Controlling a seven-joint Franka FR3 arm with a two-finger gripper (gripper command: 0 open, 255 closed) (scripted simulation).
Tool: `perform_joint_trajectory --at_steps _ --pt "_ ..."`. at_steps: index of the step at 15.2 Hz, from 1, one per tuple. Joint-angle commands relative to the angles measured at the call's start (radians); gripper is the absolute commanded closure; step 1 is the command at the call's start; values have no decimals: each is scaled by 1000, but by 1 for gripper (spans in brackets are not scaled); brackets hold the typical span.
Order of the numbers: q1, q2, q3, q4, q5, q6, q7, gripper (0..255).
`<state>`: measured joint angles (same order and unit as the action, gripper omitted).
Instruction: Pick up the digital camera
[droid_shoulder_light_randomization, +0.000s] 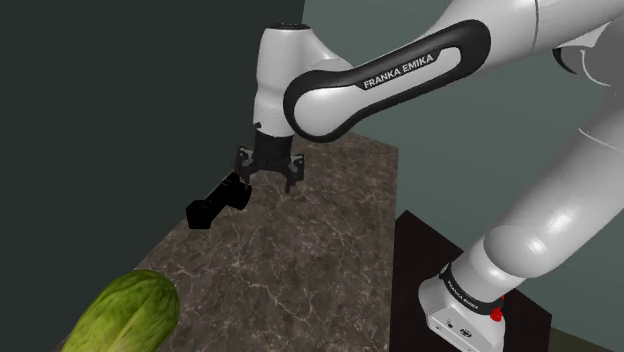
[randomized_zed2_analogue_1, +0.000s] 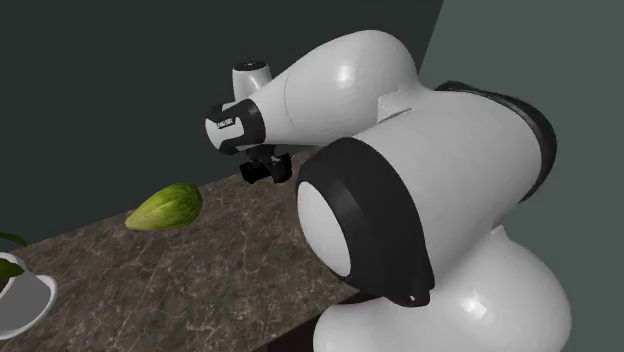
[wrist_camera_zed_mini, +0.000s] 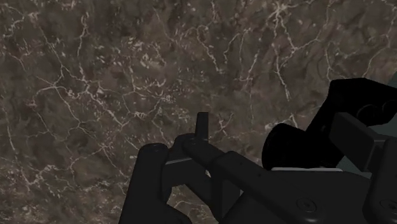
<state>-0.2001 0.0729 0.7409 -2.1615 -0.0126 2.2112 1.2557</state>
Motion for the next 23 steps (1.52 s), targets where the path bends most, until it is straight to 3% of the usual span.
perform_joint_trajectory --at_steps 1,7,14,23 --pt "18 93 -8 53 -83 22 117 0" --pt "140 354 -112 273 -270 34 380 0" --pt "268 602 -234 568 -356 4 557 0" --pt "284 662 -259 560 -386 69 574 0"
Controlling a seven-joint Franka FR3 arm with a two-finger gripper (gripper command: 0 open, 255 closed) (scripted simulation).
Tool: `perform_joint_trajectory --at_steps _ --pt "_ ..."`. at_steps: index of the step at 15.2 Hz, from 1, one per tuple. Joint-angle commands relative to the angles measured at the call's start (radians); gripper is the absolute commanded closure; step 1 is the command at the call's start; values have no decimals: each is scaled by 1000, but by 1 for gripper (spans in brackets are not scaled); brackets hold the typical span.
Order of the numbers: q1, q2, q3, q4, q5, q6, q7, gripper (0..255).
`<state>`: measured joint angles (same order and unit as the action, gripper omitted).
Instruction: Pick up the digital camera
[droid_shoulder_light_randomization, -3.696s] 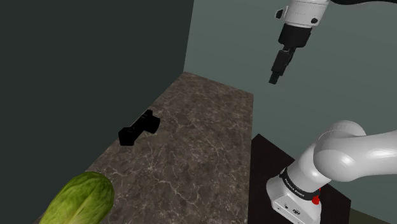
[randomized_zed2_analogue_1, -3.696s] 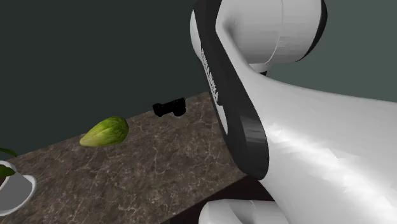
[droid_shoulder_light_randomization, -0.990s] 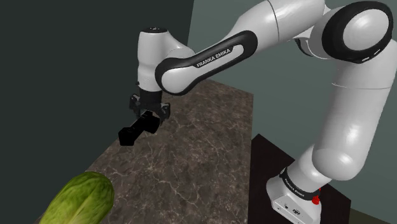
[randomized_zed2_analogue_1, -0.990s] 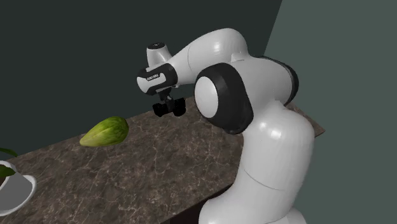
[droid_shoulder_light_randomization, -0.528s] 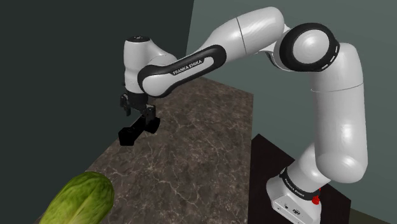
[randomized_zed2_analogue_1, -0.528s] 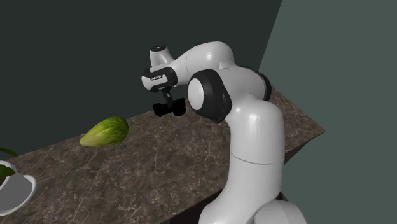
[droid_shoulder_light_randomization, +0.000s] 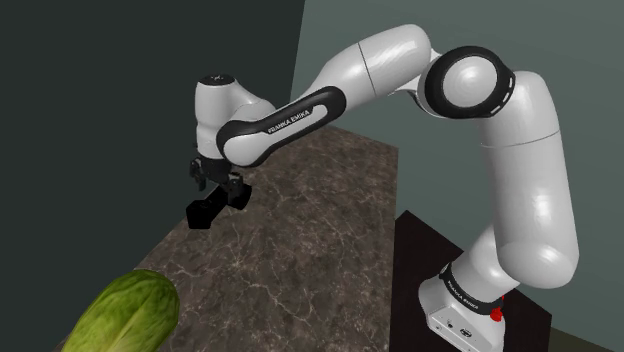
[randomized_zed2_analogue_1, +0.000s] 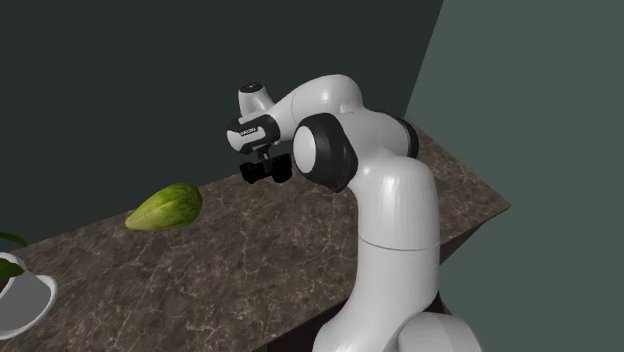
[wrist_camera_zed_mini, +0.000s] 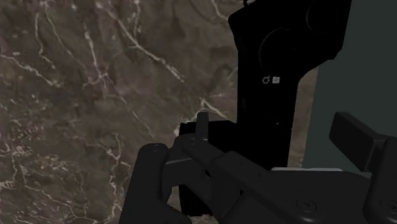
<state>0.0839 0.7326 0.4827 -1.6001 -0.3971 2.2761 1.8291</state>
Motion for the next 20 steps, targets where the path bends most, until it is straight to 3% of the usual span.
perform_joint_trajectory --at_steps 1,10,20 --pt "2 5 -2 2 -2 3 2 255" --pt "0 2 -1 -2 -1 4 0 255" --pt "-20 -75 32 12 38 -83 -21 255"
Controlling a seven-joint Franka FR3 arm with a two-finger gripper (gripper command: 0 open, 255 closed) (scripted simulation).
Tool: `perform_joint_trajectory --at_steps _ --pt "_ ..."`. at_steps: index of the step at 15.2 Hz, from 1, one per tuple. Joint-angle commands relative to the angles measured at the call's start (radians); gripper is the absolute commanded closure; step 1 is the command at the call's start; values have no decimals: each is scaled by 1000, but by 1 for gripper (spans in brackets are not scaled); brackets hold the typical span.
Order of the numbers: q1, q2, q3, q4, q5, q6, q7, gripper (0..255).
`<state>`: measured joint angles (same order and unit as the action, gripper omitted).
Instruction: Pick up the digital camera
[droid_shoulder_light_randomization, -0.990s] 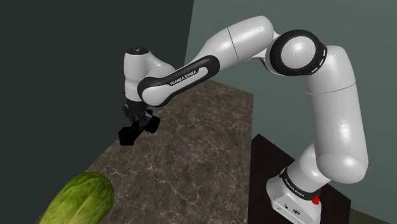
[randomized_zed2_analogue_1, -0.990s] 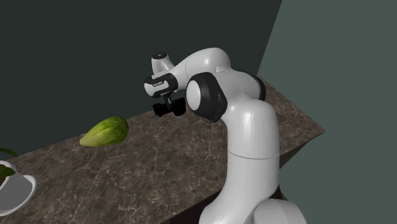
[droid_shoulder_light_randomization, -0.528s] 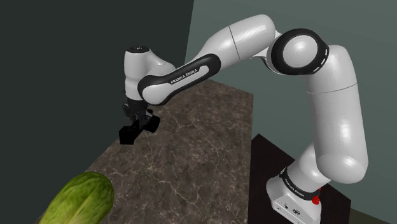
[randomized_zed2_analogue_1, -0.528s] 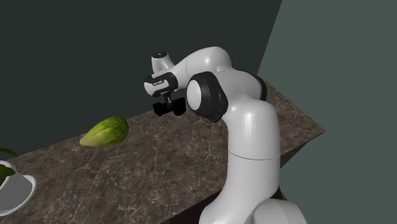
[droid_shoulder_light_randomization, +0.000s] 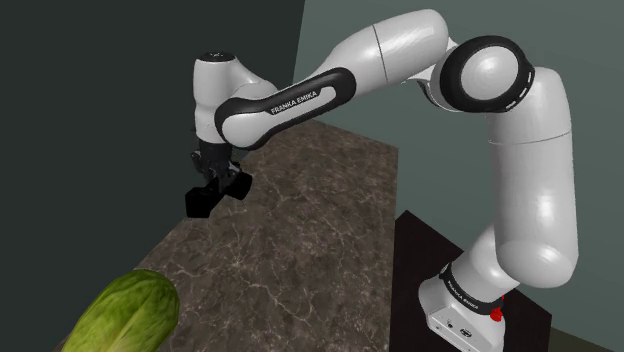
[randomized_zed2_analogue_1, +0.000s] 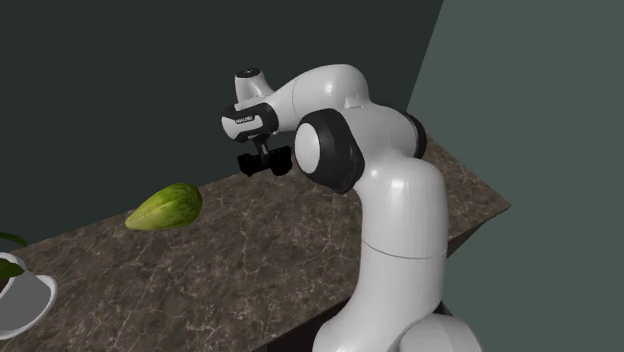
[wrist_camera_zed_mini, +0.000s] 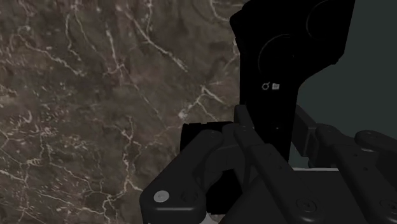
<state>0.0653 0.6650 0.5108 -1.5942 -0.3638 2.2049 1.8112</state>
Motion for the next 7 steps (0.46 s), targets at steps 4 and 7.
perform_joint_trajectory --at_steps 4,7 --pt "-8 -35 15 18 20 -49 -12 255" --pt "-10 -42 18 22 24 -61 -15 255"
